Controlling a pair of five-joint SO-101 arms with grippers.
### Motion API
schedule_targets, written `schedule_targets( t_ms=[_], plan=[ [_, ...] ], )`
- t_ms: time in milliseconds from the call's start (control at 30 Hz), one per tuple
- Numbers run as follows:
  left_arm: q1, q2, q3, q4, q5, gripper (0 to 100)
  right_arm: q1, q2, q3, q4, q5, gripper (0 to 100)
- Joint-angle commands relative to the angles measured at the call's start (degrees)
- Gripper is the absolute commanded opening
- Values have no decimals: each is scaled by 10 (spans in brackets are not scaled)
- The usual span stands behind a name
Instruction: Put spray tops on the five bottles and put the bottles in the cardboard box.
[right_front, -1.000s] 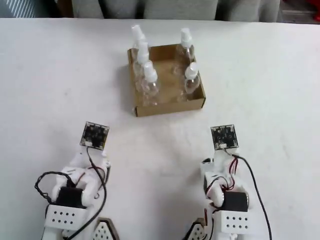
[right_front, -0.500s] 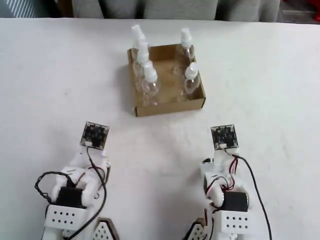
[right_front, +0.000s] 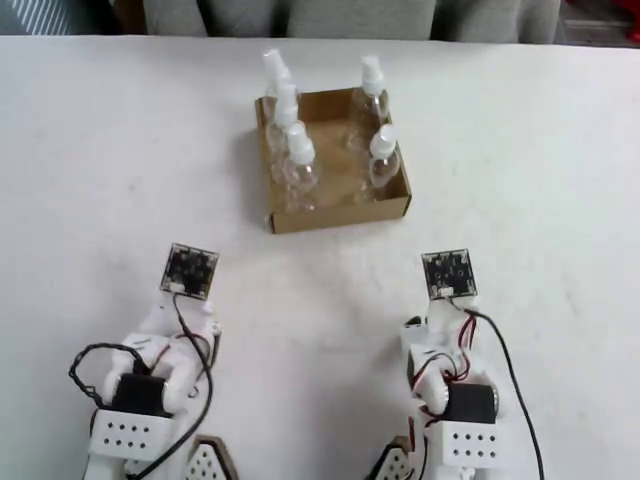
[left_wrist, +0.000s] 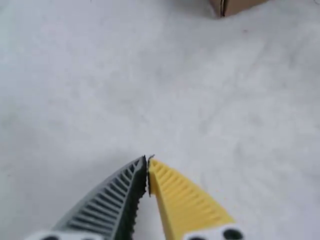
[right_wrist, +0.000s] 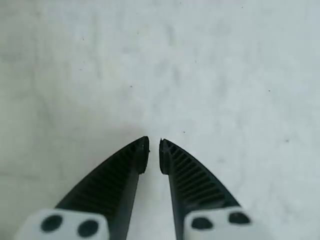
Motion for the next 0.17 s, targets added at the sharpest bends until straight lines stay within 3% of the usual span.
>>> schedule_targets(
  t_ms=[0,133],
  plan=[
    [-5,-13,-3,4,-5,20,5,-3,3,3,4,17],
    [-5,-13,-3,4,-5,20,5,-3,3,3,4,17]
  ],
)
